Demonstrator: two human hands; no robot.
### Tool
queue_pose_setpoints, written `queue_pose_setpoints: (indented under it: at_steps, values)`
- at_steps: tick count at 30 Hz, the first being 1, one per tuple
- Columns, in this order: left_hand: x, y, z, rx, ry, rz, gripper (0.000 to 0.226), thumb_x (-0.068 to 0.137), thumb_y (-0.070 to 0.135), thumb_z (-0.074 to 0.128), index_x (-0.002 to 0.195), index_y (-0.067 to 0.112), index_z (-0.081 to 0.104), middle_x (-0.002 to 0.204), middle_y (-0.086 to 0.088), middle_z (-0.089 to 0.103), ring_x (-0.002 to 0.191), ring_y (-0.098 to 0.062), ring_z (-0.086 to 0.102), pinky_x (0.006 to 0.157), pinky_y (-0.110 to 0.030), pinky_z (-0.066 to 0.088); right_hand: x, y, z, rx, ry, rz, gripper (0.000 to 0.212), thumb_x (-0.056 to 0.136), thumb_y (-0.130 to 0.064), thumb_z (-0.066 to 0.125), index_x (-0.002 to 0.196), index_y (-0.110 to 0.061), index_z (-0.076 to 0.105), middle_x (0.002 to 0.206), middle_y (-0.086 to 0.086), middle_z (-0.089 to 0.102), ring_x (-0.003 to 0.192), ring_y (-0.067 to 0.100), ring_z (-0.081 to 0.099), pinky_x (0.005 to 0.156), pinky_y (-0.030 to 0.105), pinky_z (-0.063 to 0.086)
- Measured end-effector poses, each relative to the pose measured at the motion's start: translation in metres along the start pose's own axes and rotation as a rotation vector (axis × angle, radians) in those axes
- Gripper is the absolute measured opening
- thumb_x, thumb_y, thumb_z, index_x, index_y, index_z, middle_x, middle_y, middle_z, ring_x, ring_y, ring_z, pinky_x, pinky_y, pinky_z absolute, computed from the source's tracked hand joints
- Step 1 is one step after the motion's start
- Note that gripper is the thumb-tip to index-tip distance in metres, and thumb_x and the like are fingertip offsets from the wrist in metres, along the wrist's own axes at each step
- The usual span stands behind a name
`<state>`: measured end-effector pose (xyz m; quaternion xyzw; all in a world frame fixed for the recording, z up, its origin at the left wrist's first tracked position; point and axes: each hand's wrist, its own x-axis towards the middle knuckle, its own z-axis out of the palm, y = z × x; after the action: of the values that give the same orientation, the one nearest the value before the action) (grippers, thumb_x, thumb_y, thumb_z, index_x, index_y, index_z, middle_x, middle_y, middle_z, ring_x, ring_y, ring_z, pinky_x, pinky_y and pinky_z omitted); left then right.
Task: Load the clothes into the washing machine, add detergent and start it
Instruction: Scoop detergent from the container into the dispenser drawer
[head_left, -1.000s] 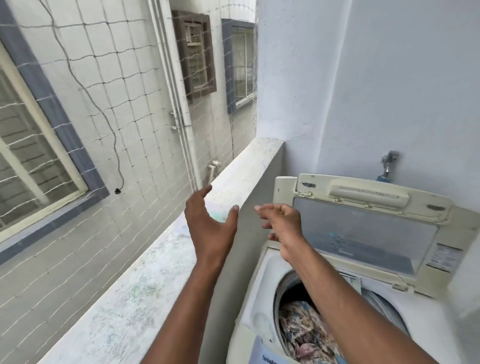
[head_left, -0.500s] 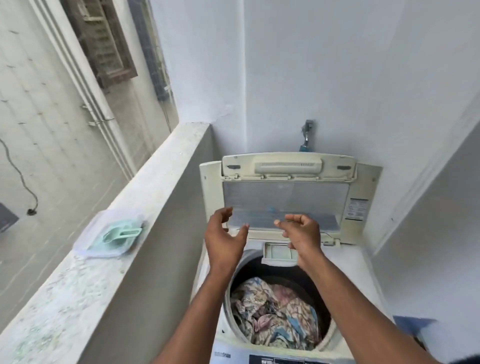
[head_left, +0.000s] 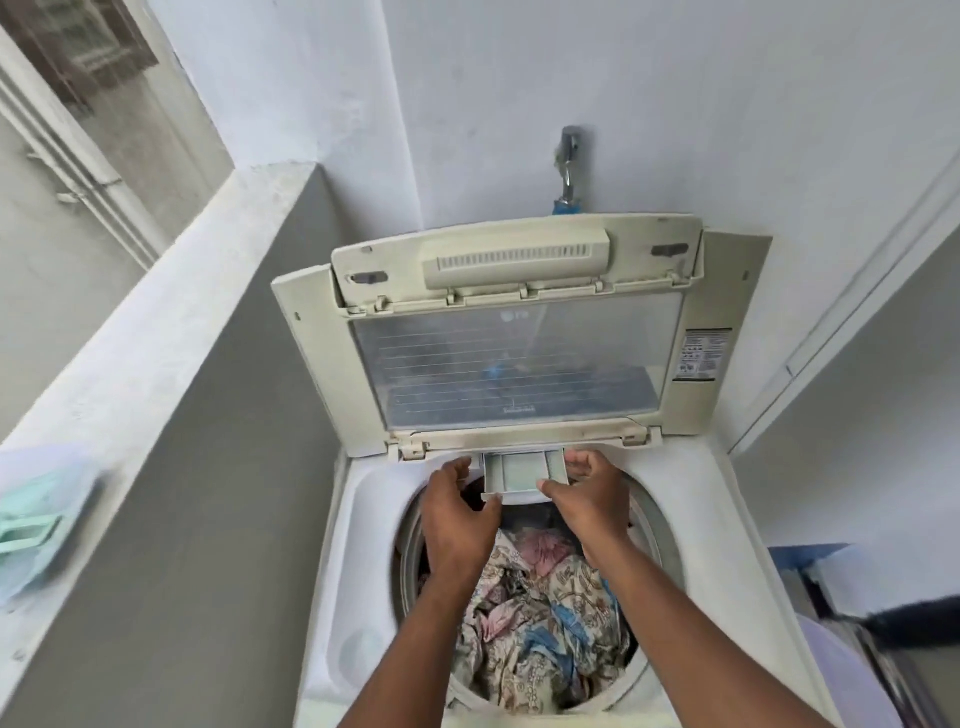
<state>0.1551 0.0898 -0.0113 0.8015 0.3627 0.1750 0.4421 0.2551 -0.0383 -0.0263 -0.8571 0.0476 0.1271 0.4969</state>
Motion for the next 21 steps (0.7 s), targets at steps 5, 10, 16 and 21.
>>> queue_pose_setpoints:
  at_steps: [5, 10, 16, 21]
  values:
    - [0.005, -0.026, 0.027, 0.057, 0.003, -0.028, 0.052, 0.078, 0.019, 0.088, 0.125, 0.016, 0.065, 0.108, 0.005, 0.071, 0.094, -0.014, 0.069, 0.087, -0.04, 0.061, 0.009, 0.029, 0.017, -0.156, 0.035, -0.078, 0.061, 0.065, -0.034, 0.095, 0.116, -0.024, 0.064, 0.116, -0.005, 0.068, 0.101, 0.018, 0.066, 0.082, 0.036, 0.055]
    - [0.008, -0.043, 0.038, 0.019, 0.022, -0.076, 0.039, 0.079, 0.019, 0.087, 0.112, 0.025, 0.068, 0.098, 0.011, 0.074, 0.088, -0.01, 0.071, 0.083, -0.04, 0.063, 0.01, 0.039, 0.025, -0.157, 0.109, -0.062, 0.051, 0.067, -0.028, 0.096, 0.105, -0.023, 0.062, 0.101, -0.008, 0.07, 0.087, 0.015, 0.067, 0.072, 0.033, 0.055]
    - [0.011, -0.043, 0.044, -0.048, 0.044, -0.135, 0.025, 0.082, 0.016, 0.088, 0.091, 0.029, 0.068, 0.085, 0.014, 0.072, 0.08, -0.004, 0.071, 0.077, -0.035, 0.063, 0.009, 0.047, 0.026, -0.074, 0.155, -0.066, 0.045, 0.066, -0.022, 0.097, 0.098, -0.02, 0.066, 0.091, -0.009, 0.071, 0.08, 0.009, 0.069, 0.062, 0.023, 0.049]
    - [0.019, -0.036, 0.045, -0.08, 0.056, -0.146, 0.023, 0.084, 0.014, 0.086, 0.086, 0.028, 0.067, 0.08, 0.013, 0.071, 0.075, 0.0, 0.069, 0.069, -0.017, 0.055, 0.012, 0.042, 0.024, -0.006, 0.18, -0.093, 0.04, 0.069, -0.019, 0.095, 0.099, -0.017, 0.07, 0.09, -0.008, 0.072, 0.079, 0.006, 0.069, 0.062, 0.018, 0.049]
